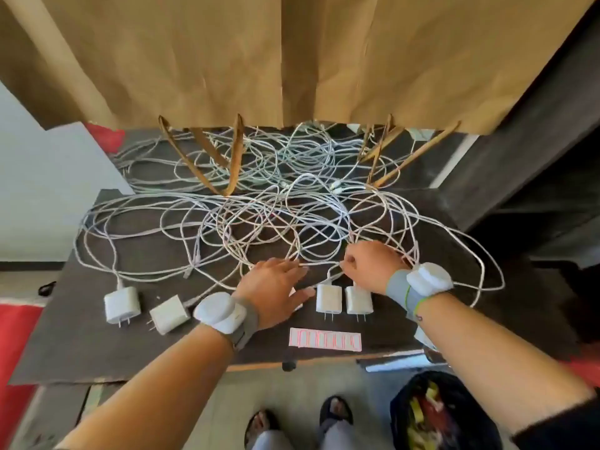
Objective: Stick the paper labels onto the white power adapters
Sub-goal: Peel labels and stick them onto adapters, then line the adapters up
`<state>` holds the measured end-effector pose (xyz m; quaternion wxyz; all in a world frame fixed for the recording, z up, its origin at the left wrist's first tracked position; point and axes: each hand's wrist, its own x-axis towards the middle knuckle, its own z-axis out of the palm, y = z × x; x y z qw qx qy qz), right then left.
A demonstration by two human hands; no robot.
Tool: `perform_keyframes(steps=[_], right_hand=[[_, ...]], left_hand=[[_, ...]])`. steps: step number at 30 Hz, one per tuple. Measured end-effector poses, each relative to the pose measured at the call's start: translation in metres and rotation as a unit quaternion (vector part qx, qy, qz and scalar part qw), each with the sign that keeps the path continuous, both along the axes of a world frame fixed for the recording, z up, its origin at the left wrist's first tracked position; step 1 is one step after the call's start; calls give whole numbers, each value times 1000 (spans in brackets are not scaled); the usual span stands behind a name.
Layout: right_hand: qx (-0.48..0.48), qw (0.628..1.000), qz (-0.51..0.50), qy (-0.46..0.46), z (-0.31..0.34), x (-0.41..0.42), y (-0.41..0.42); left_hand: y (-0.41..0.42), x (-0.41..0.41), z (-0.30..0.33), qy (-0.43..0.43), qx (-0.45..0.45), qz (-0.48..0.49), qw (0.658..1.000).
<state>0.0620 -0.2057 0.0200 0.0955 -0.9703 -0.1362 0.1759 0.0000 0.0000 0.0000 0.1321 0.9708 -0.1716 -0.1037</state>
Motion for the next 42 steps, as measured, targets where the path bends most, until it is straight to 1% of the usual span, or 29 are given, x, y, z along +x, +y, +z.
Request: perform_keyframes(steps=[1,3,6,8,11,13,15,17,18,20,21,23,24,26,30,34,36,39,40,42], right_hand=[[11,1000,7,-15,-12,-2,-1],[17,997,33,-72,-40,-2,-4],[17,985,58,-161,-66,-6,-5],[40,972,67,-222,-78,-10,-6],[75,960,60,-265,-80,-9,-8],[93,954,52,-281,-81,-9,-8],[106,949,44,-292,-76,-13,-7],[127,945,27,-300,-67,-19,-9],[133,943,16,-303,-61,-25,-12],[141,943,-5,-303,-52,-35,-22],[147,944,-17,-294,-50,-43,-28],[159,953,-40,-254,-47,-64,-40],[164,960,-54,-220,-53,-67,-41],[173,964,-77,-184,-58,-82,-49],[196,964,-121,-136,-65,-96,-60],[195,972,-122,-38,-61,-104,-62],[239,960,-145,21,-56,-107,-59],[322,914,-192,154,-45,-110,-54],[341,900,-197,185,-42,-109,-53],[349,893,-193,210,-38,-108,-49]], left_hand=[[-3,-2,-11,2,3,-2,1000],[-6,-6,-41,-39,11,-20,999],[-7,-13,-66,-127,-9,-32,991],[-9,-19,-77,-189,-12,-27,982],[-11,-21,-77,-227,-24,-5,974],[-14,-24,-73,-269,-26,3,963],[-19,-36,-64,-329,-34,-9,944],[-22,-53,-58,-369,-61,-40,926],[-25,-63,-56,-373,-64,-65,923],[-27,-78,-58,-335,-38,-108,935],[-28,-86,-59,-312,-16,-119,942],[-33,-98,-59,-293,35,-121,948],[-31,-97,-64,-290,52,-114,949],[-34,-101,-68,-307,70,-105,943],[-39,-107,-75,-343,54,-87,934],[-38,-109,-75,-391,-13,-85,916],[-37,-109,-71,-414,-35,-81,906],[-36,-107,-63,-451,-34,-78,889],[-36,-105,-59,-464,-29,-80,882],[-35,-102,-55,-482,-24,-86,872]])
